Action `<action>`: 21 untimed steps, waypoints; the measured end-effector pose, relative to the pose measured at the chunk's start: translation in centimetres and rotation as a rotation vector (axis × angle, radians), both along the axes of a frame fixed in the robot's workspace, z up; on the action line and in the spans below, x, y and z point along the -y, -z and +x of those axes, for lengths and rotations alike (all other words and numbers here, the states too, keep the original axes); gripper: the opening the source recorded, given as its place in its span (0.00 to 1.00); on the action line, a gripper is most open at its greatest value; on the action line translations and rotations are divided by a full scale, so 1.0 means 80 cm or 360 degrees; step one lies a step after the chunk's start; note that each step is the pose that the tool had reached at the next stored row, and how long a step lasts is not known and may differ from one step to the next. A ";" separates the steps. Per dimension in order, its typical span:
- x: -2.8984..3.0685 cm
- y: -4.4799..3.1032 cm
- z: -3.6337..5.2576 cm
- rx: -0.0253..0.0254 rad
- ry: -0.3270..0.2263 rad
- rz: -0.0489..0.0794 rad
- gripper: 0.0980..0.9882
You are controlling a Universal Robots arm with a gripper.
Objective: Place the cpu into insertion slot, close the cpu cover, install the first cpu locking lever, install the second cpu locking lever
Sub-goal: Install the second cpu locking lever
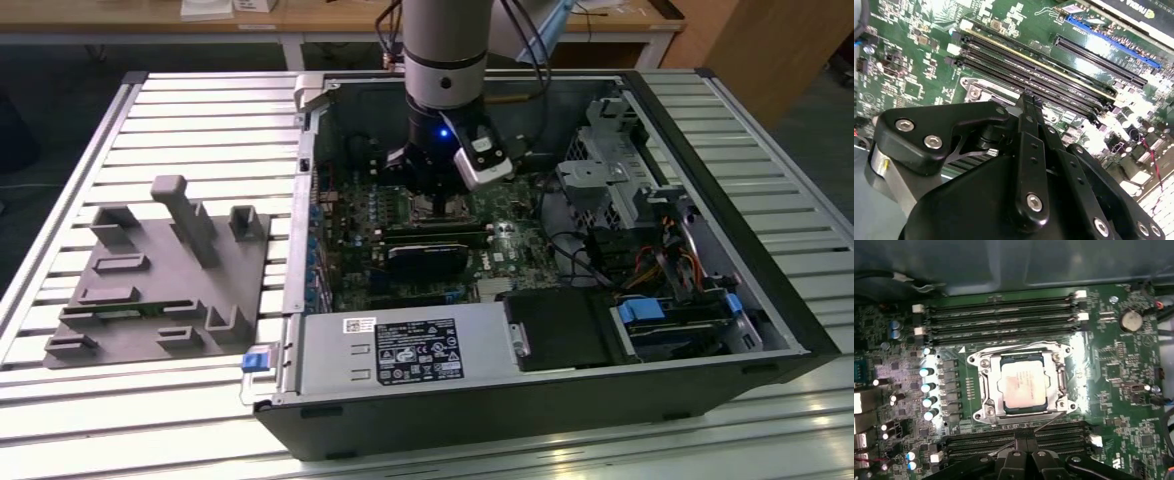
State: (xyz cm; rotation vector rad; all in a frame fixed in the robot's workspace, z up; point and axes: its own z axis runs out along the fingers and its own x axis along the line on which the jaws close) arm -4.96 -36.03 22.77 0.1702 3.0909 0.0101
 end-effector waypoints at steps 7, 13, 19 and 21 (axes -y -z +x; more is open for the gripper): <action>0.0025 0.0073 -0.012 0.00000 -0.0062 0.0022 0.01; 0.0073 0.0131 -0.019 0.00013 -0.0083 0.0078 0.01; 0.0143 0.0186 -0.024 0.00021 -0.0096 0.0124 0.01; 0.0173 0.0198 -0.025 0.00024 -0.0098 0.0138 0.01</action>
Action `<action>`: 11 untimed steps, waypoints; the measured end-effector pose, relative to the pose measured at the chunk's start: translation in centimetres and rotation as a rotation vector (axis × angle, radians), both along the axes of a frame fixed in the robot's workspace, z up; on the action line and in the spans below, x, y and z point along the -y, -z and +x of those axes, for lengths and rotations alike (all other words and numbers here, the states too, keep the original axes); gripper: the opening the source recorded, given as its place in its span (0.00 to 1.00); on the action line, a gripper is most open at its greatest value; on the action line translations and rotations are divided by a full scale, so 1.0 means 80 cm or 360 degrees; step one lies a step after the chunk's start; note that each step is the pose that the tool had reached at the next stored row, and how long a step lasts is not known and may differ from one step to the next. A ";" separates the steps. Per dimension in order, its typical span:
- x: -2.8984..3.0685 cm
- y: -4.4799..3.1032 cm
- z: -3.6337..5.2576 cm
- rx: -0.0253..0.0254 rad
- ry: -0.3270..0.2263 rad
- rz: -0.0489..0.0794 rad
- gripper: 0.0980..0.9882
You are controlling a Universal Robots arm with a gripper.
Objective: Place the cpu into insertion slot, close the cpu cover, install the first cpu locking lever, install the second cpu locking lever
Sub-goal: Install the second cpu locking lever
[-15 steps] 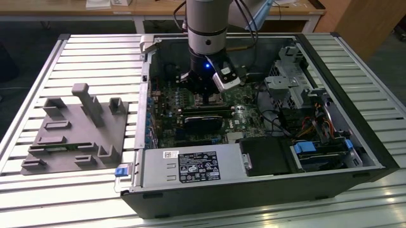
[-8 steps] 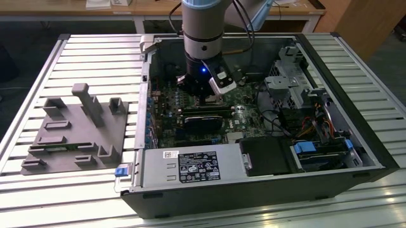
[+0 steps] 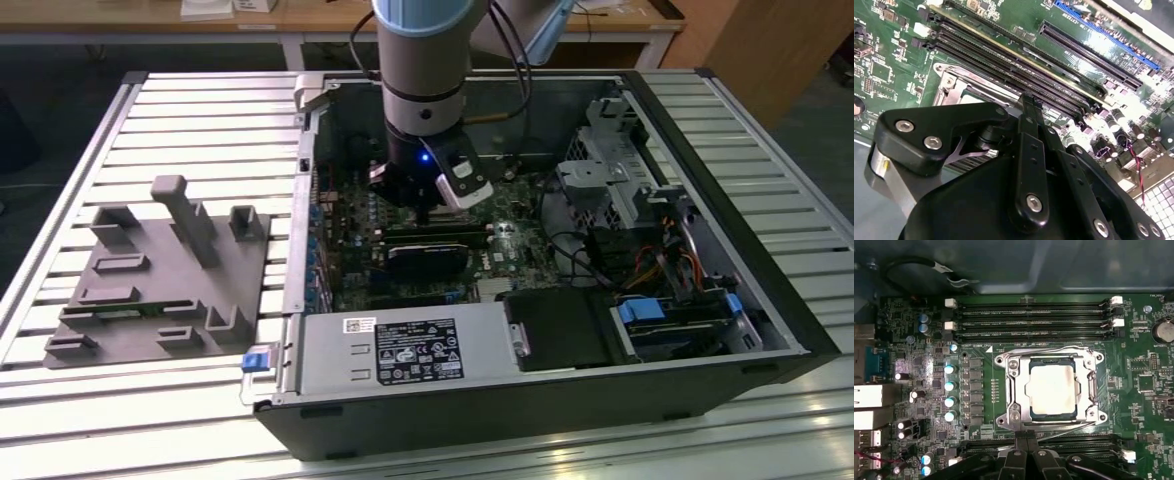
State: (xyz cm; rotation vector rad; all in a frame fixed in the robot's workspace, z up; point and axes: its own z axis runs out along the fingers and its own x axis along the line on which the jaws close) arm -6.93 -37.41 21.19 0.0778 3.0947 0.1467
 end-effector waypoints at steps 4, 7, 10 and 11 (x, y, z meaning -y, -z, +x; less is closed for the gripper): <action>0.0060 0.0019 0.000 0.00001 -0.0001 0.0036 0.01; 0.0103 0.0031 -0.001 -0.00001 -0.0002 0.0070 0.01; 0.0156 0.0039 -0.001 0.00002 -0.0002 0.0098 0.01; 0.0173 0.0041 -0.002 0.00001 -0.0002 0.0107 0.01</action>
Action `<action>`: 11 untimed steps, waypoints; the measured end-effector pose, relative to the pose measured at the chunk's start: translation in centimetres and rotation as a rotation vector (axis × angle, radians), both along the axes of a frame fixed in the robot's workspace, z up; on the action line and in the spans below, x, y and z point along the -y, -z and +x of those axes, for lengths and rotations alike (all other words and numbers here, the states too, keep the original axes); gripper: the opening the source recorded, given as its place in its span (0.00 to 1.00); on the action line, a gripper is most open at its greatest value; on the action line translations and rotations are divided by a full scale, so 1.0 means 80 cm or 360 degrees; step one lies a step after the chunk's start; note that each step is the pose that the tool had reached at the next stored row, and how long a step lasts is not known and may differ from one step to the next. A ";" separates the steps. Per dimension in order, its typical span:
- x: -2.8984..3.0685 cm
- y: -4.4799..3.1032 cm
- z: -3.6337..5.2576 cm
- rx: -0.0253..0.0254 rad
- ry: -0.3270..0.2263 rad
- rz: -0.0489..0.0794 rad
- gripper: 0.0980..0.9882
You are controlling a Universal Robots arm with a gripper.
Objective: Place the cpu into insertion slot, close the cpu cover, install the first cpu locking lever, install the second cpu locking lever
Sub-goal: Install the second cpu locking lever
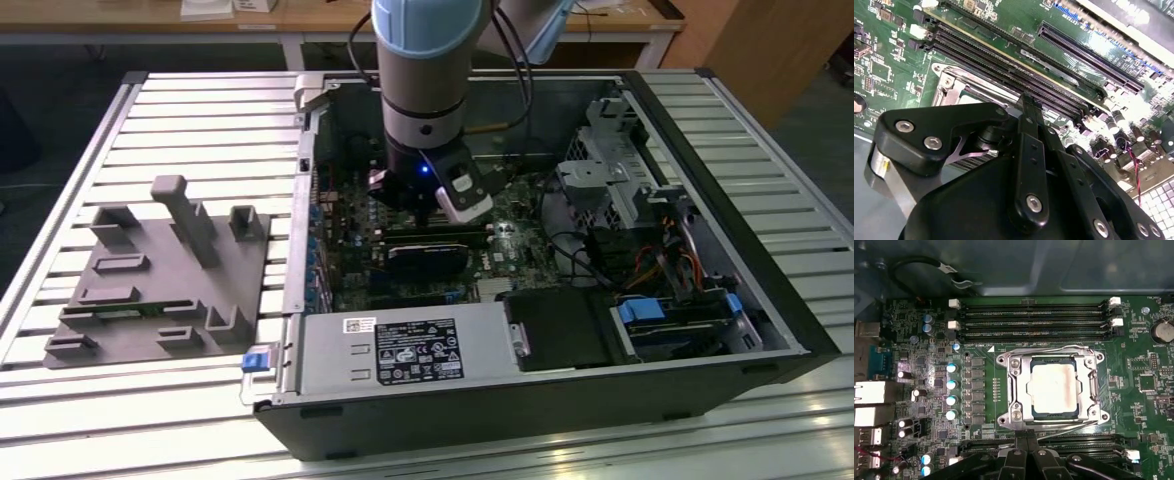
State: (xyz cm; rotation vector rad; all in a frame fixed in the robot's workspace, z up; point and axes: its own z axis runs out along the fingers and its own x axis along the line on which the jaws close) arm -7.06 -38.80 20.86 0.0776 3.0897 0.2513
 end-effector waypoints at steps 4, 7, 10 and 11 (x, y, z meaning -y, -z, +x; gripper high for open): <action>0.0072 0.0004 -0.001 0.00000 0.0000 0.0038 0.01; 0.0119 0.0008 -0.001 -0.00001 -0.0001 0.0066 0.01; 0.0148 0.0020 -0.004 -0.00001 -0.0001 0.0093 0.01; 0.0154 0.0025 -0.004 -0.00002 -0.0001 0.0102 0.01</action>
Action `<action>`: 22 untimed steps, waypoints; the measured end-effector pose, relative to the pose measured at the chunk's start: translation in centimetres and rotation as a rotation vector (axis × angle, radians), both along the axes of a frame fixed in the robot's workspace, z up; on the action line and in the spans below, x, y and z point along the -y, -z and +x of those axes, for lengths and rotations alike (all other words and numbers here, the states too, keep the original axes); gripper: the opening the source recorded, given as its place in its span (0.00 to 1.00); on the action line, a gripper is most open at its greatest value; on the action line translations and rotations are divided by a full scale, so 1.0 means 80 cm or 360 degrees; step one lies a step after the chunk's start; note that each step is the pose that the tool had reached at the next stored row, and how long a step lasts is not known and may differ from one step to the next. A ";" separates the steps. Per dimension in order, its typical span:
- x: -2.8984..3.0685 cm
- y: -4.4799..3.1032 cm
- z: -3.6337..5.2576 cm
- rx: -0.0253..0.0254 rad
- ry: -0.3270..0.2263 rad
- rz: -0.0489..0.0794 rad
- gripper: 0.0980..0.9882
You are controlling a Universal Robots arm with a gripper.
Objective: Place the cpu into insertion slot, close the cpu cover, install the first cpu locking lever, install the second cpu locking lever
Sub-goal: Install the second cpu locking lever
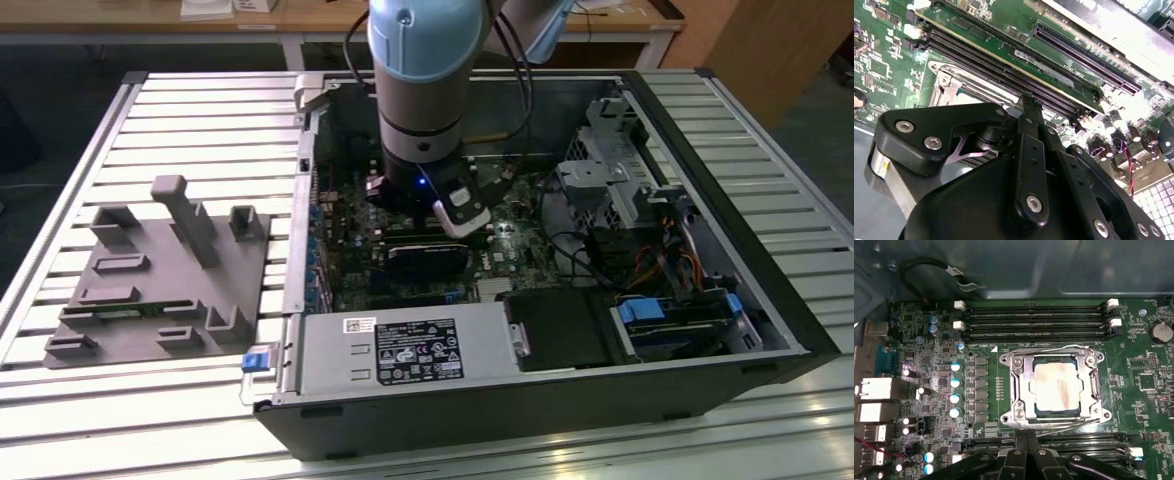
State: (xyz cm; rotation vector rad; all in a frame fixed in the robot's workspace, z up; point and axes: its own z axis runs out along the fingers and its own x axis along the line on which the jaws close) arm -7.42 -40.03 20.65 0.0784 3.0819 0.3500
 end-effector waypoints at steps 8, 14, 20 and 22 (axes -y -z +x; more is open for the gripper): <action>0.0007 0.0067 -0.005 0.00002 -0.0007 0.0039 0.01; 0.0007 0.0114 -0.008 0.00000 -0.0017 0.0050 0.01; 0.0008 0.0135 -0.011 -0.00003 -0.0031 0.0067 0.01; 0.0007 0.0140 -0.011 -0.00002 -0.0036 0.0075 0.01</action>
